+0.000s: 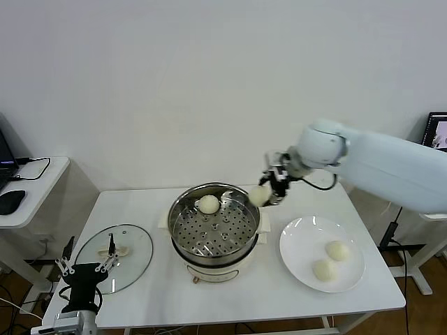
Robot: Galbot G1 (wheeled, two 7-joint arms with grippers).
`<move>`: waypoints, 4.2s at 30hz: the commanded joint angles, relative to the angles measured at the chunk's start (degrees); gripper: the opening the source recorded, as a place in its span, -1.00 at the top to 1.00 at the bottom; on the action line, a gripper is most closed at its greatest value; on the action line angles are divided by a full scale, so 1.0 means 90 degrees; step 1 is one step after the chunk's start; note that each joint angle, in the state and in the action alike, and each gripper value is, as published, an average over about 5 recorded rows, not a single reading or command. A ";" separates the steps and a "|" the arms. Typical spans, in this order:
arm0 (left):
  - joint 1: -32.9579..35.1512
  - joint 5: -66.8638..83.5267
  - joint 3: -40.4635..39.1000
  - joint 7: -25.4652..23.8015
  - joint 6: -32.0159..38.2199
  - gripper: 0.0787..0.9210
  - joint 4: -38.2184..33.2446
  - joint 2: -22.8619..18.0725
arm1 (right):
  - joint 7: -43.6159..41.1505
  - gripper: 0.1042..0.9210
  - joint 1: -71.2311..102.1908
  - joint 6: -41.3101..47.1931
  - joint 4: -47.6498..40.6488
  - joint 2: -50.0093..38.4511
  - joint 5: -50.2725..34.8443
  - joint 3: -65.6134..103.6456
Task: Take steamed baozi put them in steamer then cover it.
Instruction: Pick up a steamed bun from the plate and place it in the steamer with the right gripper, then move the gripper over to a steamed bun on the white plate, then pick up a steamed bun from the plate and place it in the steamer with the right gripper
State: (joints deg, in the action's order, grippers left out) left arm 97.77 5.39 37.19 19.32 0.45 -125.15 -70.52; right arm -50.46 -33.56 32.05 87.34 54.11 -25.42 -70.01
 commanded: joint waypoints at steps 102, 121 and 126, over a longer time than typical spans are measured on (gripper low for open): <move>0.0047 0.0000 0.0182 -0.0035 0.0093 -0.77 0.0290 -0.0094 | -0.0610 -0.73 0.5191 -0.1599 0.0015 -0.2718 0.4066 0.2950; 0.0049 -0.0003 0.0189 -0.0021 0.0098 -0.77 0.0247 -0.0103 | -0.0884 -0.19 0.4525 -0.1490 0.0264 -0.2828 0.3719 0.2931; 0.0016 0.0010 0.0172 -0.0019 0.0101 -0.77 0.0247 -0.0074 | -0.1115 -0.18 0.3625 -0.1449 0.0291 -0.2898 0.3229 0.2765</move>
State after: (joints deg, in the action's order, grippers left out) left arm 98.03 5.40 38.87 19.14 1.35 -122.89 -71.34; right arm -58.61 8.39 18.78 89.52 28.34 8.25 -43.94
